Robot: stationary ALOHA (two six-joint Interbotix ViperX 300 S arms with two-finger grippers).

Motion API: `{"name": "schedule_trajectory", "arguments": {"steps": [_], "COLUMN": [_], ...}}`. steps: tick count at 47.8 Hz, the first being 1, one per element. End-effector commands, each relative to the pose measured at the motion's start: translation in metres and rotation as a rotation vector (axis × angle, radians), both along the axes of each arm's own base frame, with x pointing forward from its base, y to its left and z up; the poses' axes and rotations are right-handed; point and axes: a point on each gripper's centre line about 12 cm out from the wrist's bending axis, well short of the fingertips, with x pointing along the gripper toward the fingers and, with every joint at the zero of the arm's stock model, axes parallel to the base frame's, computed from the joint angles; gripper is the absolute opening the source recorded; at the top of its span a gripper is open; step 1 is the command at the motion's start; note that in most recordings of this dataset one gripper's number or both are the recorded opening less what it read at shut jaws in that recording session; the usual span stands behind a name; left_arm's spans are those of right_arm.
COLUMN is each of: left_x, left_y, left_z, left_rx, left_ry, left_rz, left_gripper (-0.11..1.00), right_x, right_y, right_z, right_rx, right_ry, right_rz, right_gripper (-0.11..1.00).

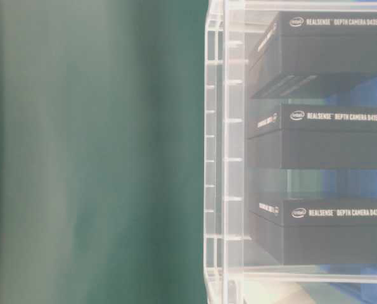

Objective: Take the box out of the case with the right arm.

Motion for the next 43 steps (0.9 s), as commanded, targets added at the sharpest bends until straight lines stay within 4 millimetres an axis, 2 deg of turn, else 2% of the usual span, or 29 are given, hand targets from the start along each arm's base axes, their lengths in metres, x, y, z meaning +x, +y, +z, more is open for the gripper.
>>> {"name": "schedule_trajectory", "arguments": {"steps": [1, 8, 19, 24, 32, 43], "left_x": [-0.001, -0.004, -0.021, -0.029, -0.037, -0.036], "left_y": [-0.003, -0.01, -0.021, -0.025, -0.029, -0.029], "left_z": [0.006, -0.003, -0.031, -0.04, -0.043, -0.044], "left_rx": [-0.008, -0.051, -0.154, -0.169, -0.16, -0.159], "left_ry": [0.039, 0.223, 0.72, 0.886, 0.958, 0.962], "left_rz": [-0.013, -0.034, 0.003, 0.029, 0.023, 0.026], "left_gripper": [0.0, 0.0, 0.0, 0.0, 0.0, 0.0], "right_x": [-0.002, -0.008, -0.024, -0.031, -0.04, -0.038], "right_y": [0.001, 0.0, 0.0, 0.0, 0.0, -0.001], "right_z": [0.006, -0.007, -0.028, -0.039, -0.05, -0.052], "right_rx": [0.011, 0.05, 0.128, 0.144, 0.136, 0.135], "right_ry": [0.034, 0.245, 0.671, 0.88, 1.105, 1.119], "right_rz": [0.002, -0.011, -0.061, -0.089, -0.107, -0.118], "right_gripper": [0.0, 0.0, 0.0, 0.0, 0.0, 0.0]}}
